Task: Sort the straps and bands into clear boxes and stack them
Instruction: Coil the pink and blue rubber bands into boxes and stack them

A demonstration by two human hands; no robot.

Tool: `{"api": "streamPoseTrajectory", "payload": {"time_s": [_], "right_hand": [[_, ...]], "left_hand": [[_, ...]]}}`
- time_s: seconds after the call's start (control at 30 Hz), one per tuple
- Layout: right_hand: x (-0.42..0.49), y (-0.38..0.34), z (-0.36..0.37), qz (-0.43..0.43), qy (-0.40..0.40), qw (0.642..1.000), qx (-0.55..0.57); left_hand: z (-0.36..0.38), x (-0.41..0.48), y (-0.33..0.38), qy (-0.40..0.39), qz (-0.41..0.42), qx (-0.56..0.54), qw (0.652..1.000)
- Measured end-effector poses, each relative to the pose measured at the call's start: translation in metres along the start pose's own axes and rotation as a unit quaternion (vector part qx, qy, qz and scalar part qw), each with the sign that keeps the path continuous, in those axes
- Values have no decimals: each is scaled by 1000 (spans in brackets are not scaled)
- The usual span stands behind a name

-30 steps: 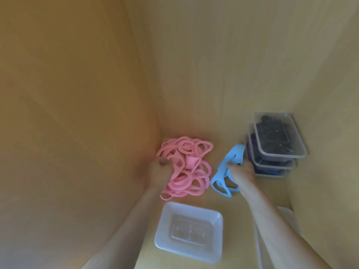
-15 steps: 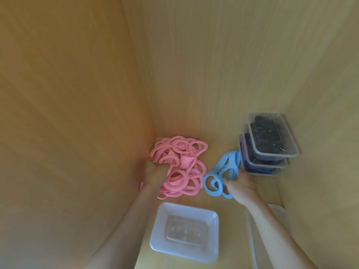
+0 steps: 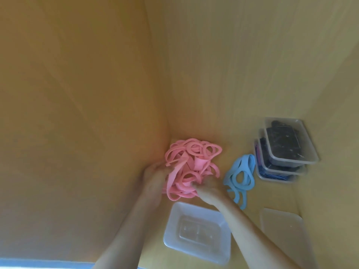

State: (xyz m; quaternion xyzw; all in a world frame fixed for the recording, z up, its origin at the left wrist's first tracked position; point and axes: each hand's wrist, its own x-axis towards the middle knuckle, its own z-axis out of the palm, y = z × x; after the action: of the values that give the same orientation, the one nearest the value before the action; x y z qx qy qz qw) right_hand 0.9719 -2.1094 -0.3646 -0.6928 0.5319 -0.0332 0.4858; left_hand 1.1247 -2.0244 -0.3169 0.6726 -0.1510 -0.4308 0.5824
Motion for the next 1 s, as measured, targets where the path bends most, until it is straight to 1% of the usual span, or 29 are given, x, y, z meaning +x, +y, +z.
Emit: {"api": "streamPoseTrajectory", "payload": {"time_s": [0.07, 0.13, 0.2, 0.33, 0.47, 0.53, 0.6, 0.7, 0.77, 0.87, 1.0], "right_hand": [[5, 0, 7, 2, 26, 999, 39], [5, -5, 4, -20, 66, 996, 58], [0, -13, -6, -48, 87, 992, 83], [-13, -35, -35, -97, 88, 979, 156], [-20, -51, -57, -108, 102, 958, 246], [-23, -54, -67, -114, 108, 949, 273], [-26, -57, -77, -157, 97, 940, 287], [-29, -66, -92, -219, 21, 916, 336], [-28, -76, -99, -258, 6, 916, 307], [-25, -94, -109, -294, 57, 928, 224], [-21, -116, -122, -311, 114, 926, 180]], "left_hand": [[-5, -5, 0, 17, 11, -10, 1000], [-7, -7, -2, 39, 36, -3, 999], [-5, -11, -4, 34, 55, 26, 998], [1, -21, 5, 4, 93, 70, 993], [4, -26, 25, -21, 106, 93, 990], [6, -30, 34, -16, 120, 89, 989], [6, -32, 42, -14, 134, 90, 987], [6, -33, 54, -12, 164, 104, 981], [5, -33, 63, 2, 184, 125, 975], [6, -34, 78, 3, 217, 168, 962], [5, -35, 96, 2, 247, 195, 949]]}}
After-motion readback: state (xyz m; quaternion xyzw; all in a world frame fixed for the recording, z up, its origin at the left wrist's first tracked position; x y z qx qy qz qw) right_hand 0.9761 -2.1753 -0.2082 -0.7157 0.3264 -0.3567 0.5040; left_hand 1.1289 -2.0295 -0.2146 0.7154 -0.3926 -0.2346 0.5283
